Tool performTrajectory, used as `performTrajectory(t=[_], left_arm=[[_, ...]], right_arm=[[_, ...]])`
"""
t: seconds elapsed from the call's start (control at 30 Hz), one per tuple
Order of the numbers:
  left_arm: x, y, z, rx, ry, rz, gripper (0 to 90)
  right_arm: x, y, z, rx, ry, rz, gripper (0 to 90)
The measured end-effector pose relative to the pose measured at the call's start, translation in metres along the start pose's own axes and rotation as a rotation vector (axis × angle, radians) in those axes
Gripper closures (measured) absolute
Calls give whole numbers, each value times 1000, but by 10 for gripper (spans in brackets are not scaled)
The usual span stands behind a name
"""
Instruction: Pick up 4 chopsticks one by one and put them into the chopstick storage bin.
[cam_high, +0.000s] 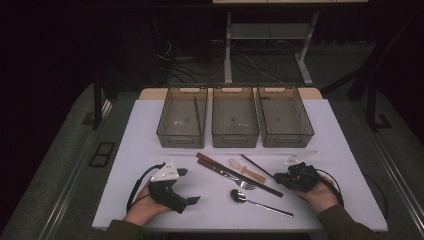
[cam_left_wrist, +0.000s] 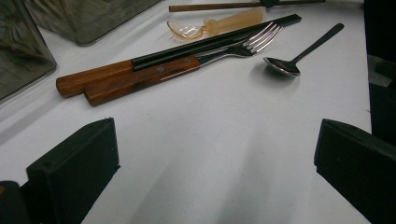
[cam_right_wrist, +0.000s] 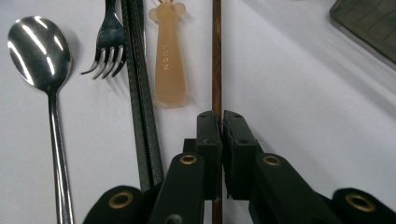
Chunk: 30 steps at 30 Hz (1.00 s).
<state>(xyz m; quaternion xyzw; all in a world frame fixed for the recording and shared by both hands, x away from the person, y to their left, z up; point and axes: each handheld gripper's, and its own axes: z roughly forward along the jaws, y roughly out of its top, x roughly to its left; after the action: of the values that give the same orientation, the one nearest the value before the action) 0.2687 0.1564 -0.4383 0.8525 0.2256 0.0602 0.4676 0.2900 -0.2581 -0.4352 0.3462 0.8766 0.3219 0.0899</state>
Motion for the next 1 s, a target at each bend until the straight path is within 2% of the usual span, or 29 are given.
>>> performTrajectory(t=[0.3,1.0], left_arm=[[0,0,1,-1,-2,-1,0],[1,-1,1,0,-4,-5,0]], right_arm=[[-5,2,-7,-39,18,24,859],[-6,16,-19,-95,73,18,858]])
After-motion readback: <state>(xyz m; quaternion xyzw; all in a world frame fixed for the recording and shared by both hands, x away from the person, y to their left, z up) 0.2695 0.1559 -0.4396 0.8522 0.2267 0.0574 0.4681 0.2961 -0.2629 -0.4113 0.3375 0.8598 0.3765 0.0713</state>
